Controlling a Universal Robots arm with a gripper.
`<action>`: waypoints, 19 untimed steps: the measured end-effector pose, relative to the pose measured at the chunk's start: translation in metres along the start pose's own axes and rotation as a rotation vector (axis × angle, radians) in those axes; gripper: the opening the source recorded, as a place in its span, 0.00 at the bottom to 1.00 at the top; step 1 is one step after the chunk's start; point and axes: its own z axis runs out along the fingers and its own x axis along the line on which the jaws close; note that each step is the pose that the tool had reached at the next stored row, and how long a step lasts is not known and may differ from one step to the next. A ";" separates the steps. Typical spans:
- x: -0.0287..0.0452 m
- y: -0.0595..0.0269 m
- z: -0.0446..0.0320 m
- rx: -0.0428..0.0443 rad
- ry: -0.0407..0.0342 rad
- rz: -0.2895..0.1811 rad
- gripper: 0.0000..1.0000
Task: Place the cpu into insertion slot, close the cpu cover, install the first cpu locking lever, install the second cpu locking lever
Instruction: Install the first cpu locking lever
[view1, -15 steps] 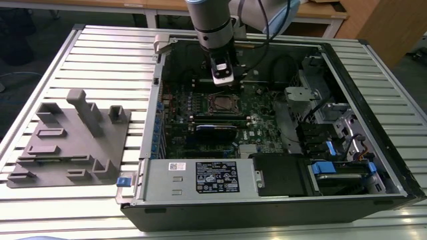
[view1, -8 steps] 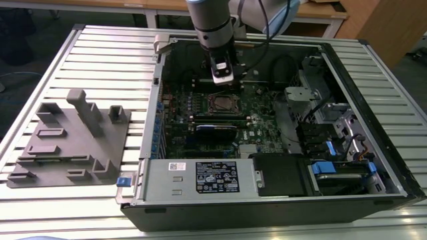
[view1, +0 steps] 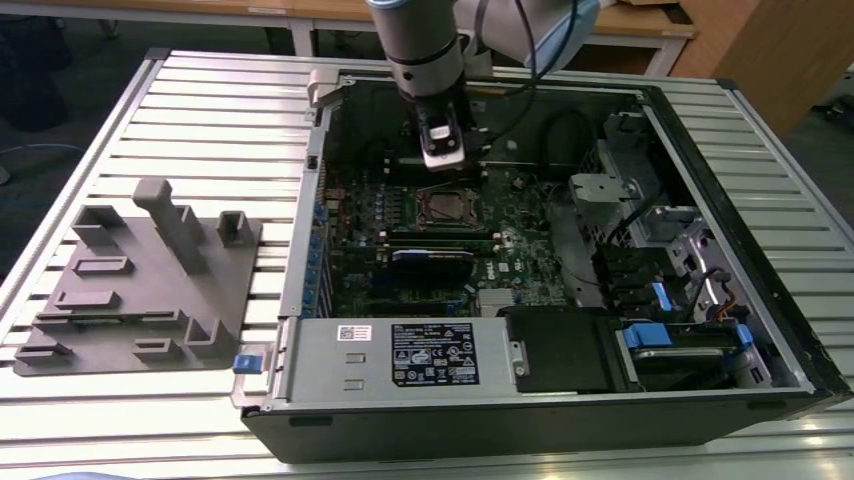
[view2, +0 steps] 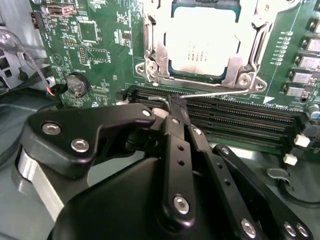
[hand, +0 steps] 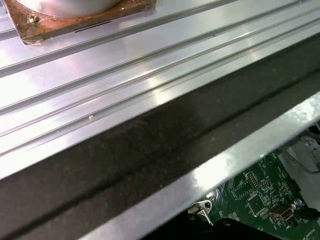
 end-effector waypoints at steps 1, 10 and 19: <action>0.0002 -0.0003 0.0006 -0.0017 -0.0031 0.000 0.11; 0.0003 -0.0045 0.0051 -0.0103 -0.0184 -0.003 0.11; 0.0005 -0.0084 0.0092 -0.0106 -0.0189 -0.003 0.11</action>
